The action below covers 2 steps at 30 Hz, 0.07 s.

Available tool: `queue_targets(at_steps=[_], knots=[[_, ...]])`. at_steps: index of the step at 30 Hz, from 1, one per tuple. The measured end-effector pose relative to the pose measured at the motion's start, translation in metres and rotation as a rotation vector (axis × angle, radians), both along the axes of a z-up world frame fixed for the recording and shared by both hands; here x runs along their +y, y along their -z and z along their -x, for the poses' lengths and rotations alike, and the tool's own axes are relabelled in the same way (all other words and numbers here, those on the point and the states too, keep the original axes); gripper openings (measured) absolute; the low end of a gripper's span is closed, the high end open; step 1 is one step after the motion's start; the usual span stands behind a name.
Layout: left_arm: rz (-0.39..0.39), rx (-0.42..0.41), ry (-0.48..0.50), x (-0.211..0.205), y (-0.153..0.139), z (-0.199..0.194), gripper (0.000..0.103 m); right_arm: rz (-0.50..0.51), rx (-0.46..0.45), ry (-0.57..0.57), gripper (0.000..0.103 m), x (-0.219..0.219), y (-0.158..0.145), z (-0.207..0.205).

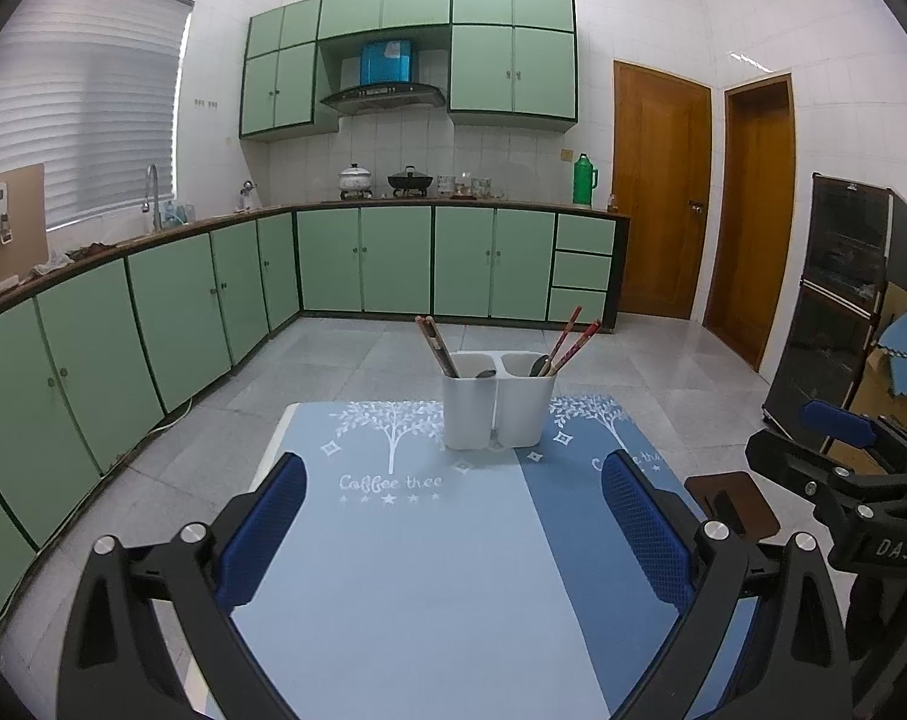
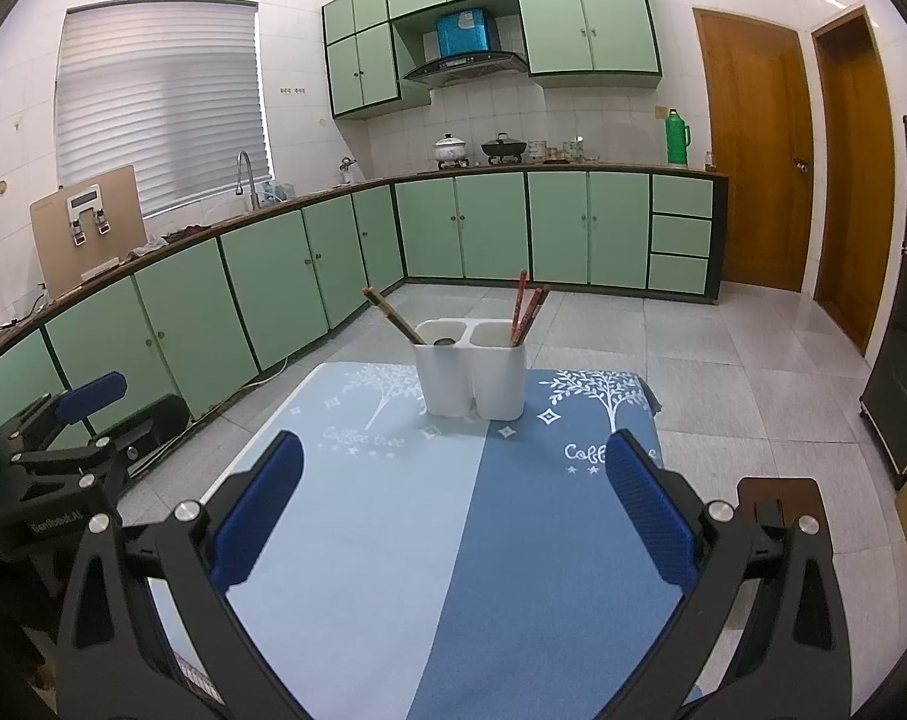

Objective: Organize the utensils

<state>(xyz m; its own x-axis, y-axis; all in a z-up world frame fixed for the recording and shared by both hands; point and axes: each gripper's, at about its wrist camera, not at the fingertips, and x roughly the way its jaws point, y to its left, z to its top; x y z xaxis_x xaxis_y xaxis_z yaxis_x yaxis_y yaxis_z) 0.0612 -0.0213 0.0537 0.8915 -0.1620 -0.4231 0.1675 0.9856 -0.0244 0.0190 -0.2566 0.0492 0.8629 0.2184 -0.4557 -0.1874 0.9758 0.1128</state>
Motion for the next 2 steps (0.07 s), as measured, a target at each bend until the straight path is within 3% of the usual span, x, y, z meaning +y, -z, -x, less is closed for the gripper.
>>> queue_targets(at_steps=[2], knots=[[-0.001, 0.004, 0.000, -0.0001, 0.0009, -0.0006, 0.097, -0.002, 0.002, 0.000, 0.098, -0.0005, 0.0004, -0.0001]])
